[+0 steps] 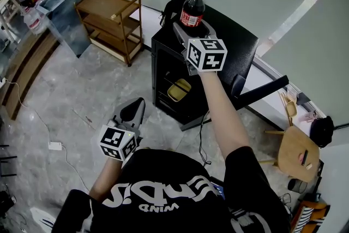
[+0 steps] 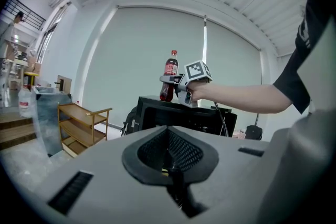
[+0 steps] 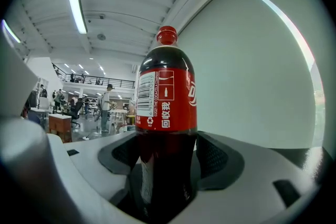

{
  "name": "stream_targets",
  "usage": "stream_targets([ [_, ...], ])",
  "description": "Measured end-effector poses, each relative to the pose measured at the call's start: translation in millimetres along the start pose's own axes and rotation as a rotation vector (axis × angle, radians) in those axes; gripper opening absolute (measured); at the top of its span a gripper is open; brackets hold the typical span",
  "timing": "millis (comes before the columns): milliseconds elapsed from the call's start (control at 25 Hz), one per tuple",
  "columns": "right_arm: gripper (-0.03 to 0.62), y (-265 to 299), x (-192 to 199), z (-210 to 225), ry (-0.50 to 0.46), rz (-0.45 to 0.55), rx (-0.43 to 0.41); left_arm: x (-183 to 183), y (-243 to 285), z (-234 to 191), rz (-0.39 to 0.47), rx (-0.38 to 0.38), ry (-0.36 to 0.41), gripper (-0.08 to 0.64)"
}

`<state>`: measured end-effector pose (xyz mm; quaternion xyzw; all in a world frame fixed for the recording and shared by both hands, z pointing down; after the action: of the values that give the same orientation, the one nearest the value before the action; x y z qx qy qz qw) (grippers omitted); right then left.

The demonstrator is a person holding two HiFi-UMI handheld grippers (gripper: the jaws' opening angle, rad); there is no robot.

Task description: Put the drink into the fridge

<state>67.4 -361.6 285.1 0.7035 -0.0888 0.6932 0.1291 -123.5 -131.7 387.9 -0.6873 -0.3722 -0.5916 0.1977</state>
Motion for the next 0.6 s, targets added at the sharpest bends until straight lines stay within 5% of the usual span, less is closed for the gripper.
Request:
stream_targets([
  [600,0.307,-20,-4,-9,-0.061,-0.015,-0.014,-2,-8,3,0.022,-0.019,0.002,0.008],
])
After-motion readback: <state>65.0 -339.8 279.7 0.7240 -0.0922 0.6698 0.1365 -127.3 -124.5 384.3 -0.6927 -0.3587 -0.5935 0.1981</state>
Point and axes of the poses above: the fingertips, and each gripper's own axes: y forward along the fingers, z to its right, x out of its underside, the point moved 6 cm from there along -y, backward along the fingers, and after that the axes turned 12 degrees about x, right-handed, at the moved point
